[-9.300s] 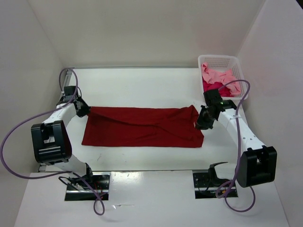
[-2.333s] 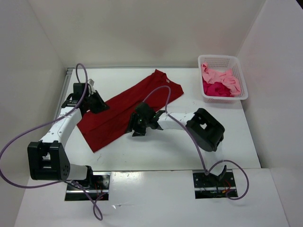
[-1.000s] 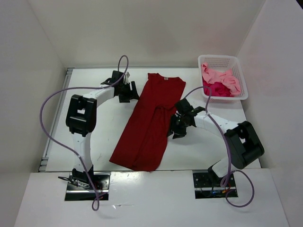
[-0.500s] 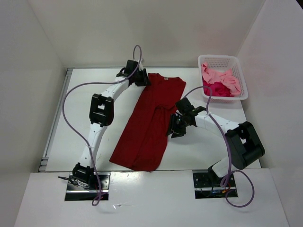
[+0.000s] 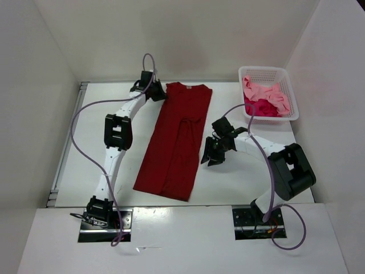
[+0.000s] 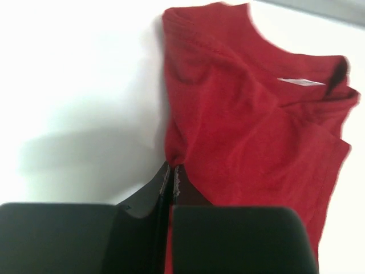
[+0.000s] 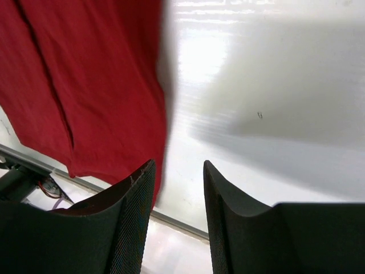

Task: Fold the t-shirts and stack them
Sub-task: Rotate the tshirt 90 degrees

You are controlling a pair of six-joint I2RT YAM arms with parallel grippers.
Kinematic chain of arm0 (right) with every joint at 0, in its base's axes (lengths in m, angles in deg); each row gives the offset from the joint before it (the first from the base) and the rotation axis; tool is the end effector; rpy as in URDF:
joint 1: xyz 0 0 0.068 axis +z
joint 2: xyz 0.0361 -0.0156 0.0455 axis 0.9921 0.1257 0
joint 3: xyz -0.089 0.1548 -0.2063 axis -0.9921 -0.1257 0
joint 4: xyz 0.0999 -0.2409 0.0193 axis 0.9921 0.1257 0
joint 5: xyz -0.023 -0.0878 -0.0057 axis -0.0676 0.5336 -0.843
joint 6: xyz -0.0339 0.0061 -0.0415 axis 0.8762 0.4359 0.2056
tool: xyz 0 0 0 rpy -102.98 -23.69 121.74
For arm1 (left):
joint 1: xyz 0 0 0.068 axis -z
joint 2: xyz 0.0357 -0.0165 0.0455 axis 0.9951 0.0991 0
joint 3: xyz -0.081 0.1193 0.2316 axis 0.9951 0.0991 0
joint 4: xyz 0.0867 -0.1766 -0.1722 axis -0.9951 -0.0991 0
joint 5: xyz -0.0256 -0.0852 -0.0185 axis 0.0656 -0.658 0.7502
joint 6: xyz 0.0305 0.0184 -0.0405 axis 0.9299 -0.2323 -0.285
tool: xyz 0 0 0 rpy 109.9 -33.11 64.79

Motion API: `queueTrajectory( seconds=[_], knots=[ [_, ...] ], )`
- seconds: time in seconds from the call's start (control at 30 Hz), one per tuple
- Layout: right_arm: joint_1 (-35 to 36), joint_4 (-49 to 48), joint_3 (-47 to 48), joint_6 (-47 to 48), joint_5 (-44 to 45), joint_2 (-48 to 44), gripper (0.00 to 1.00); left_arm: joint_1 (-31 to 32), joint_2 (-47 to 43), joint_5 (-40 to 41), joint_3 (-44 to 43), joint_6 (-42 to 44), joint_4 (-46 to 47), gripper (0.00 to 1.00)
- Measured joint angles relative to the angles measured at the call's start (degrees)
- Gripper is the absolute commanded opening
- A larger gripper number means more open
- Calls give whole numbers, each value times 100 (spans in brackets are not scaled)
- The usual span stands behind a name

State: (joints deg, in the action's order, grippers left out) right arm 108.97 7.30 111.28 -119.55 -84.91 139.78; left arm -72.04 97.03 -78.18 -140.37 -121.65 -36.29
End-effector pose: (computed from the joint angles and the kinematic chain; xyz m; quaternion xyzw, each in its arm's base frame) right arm 0.2490 0.1343 0.1740 0.0533 0.9698 0.2230 0.0827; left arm 0.5915 -0.1373 0.1510 -0.1215 0.8713 -0.2839 0.3813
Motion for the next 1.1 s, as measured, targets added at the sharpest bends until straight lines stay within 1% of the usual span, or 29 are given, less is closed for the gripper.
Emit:
queueTrajectory(
  seconds=[0.03, 0.1, 0.13, 0.23, 0.27, 0.33, 0.37, 0.47, 0.5, 0.57, 0.67, 0.77, 0.8, 0.83, 0.87, 0.9, 0.93, 1.03, 1.07, 1.1],
  knots=[
    [0, 0, 20, 28, 0, 42, 46, -116, -20, 61, 90, -87, 9, 5],
    [0, 4, 96, 81, 0, 131, 49, -330, -116, 142, 256, -210, 81, 18],
    [0, 0, 144, 96, 0, 184, 50, -433, -184, 219, 358, -251, 101, 31],
    [0, 0, 299, 122, -37, 271, 53, -623, -584, 391, 1027, -409, 304, 42],
    [0, 0, 345, 127, -61, 293, 54, -645, -776, 448, 1335, -448, 385, 52],
    [0, -20, 365, 129, -164, 302, 54, -643, -1252, 503, 2138, -555, 616, 62],
    [4, -20, 345, 127, -201, 295, 54, -636, -1534, 544, 2542, -586, 708, 70],
    [74, -81, 94, 52, -280, 168, 54, -636, -2479, 614, 3980, -658, 942, 78],
    [111, -131, -50, 2, -304, 96, 54, -649, -2723, 621, 4319, -658, 929, 87],
    [247, -184, -372, -164, -382, -52, 54, -697, -3359, 610, 5200, -619, 1080, 100],
    [450, -330, -710, -413, -474, -116, 51, -769, -4291, 566, 6441, -573, 1172, 100],
    [621, -520, -728, -597, -549, 0, 51, -826, -5119, 476, 7543, -546, 1132, 100],
    [680, -586, -686, -638, -570, 83, 51, -826, -5327, 435, 7823, -544, 1117, 98],
    [734, -649, -632, -671, -597, 179, 50, -824, -5578, 393, 8153, -540, 1086, 91],
    [791, -728, -577, -678, -627, 299, 47, -824, -5770, 352, 8402, -551, 1010, 80],
    [839, -807, -538, -691, -651, 415, 42, -824, -5998, 313, 8668, -553, 935, 56],
    [872, -887, -509, -715, -737, 518, 34, -824, -6236, 280, 8913, -546, 839, 48],
    [898, -1036, -496, -761, -776, 667, 18, -791, -6891, 245, 9438, -498, 525, 36],
    [885, -1040, -496, -778, -772, 691, 9, -785, -7075, 236, 9556, -492, 446, 36],
    [855, -1034, -496, -774, -748, 695, 6, -782, -7254, 221, 9652, -472, 352, 34]
  ],
)
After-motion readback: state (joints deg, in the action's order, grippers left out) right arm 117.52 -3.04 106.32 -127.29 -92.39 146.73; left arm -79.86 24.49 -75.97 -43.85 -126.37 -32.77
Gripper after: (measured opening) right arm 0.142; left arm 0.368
